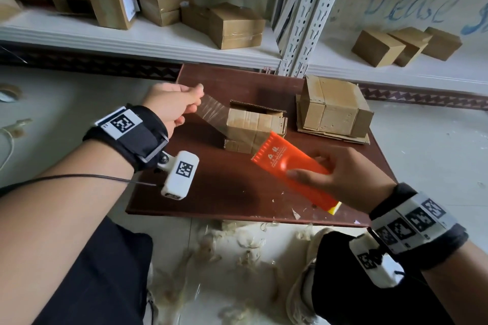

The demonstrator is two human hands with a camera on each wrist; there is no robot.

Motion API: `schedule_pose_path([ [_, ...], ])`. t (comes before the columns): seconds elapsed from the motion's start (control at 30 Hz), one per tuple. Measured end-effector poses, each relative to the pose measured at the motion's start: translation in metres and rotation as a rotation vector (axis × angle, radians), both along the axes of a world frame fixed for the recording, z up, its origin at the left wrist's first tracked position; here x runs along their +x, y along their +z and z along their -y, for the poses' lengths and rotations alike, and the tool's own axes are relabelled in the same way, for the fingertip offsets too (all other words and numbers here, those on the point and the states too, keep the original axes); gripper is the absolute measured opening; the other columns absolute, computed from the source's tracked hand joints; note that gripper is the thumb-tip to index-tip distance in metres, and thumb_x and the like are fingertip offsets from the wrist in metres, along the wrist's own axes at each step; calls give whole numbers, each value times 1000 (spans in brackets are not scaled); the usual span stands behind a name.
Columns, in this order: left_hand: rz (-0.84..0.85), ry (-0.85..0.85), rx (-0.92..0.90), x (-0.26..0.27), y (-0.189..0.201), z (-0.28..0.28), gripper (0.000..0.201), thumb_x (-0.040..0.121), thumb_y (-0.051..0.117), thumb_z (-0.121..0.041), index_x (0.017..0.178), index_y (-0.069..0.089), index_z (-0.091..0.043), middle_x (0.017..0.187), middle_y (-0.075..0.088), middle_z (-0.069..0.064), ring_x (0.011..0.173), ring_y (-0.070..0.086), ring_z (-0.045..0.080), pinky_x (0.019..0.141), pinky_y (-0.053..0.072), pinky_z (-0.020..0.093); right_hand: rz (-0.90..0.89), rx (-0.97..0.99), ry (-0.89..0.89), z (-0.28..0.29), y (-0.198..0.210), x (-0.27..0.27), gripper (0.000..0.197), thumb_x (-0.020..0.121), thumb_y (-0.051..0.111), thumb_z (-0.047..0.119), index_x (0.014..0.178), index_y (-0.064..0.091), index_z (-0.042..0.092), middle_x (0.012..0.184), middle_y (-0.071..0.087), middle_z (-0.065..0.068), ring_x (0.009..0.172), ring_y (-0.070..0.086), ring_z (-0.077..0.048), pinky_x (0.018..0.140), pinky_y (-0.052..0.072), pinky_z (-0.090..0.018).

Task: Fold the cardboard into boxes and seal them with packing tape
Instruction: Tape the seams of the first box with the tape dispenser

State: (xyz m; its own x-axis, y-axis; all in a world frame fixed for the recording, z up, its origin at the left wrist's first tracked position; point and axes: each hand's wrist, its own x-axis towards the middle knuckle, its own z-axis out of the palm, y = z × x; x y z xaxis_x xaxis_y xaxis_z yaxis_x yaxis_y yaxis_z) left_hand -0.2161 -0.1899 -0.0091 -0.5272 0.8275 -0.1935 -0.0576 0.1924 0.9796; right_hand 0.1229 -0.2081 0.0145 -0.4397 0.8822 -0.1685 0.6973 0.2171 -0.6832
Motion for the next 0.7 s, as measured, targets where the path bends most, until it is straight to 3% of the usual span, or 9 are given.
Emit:
schedule_pose_path([
  [0.2, -66, -11, 29, 3, -3, 8, 16, 92, 77, -35, 87, 74, -20, 80, 73, -6, 64, 61, 2, 54, 32, 21, -8, 39, -14, 5, 1, 14, 58, 60, 79, 71, 87, 73, 19, 77, 78, 3, 63, 76, -12, 63, 64, -42],
  [0.3, -71, -10, 45, 9, -3, 8, 17, 92, 76, -36, 87, 74, -20, 82, 73, -6, 67, 62, 4, 54, 32, 21, 4, 71, -27, 4, 4, 19, 52, 61, 77, 71, 80, 71, 23, 71, 75, 11, 59, 72, -4, 53, 55, -25],
  [0.37, -82, 10, 29, 10, -4, 8, 17, 92, 77, -36, 87, 75, -20, 83, 74, -5, 64, 63, 2, 52, 32, 21, 22, 113, -31, 2, 4, 20, 50, 62, 77, 73, 77, 71, 26, 68, 74, 16, 59, 70, -1, 52, 50, -20],
  [0.6, -99, 42, -15, 13, -8, 5, 17, 92, 77, -33, 88, 75, -16, 79, 72, -3, 56, 49, 3, 45, 30, 19, 45, 123, -29, 4, 1, 22, 47, 63, 76, 73, 73, 69, 28, 67, 73, 18, 59, 70, 0, 50, 49, -17],
  [0.7, -44, 143, 2, -10, 0, 4, 19, 94, 75, -33, 89, 72, -15, 79, 67, -2, 54, 44, 5, 40, 27, 17, 77, 136, -68, -2, 2, 33, 52, 62, 74, 77, 72, 71, 26, 66, 73, 15, 56, 70, -2, 51, 54, -25],
])
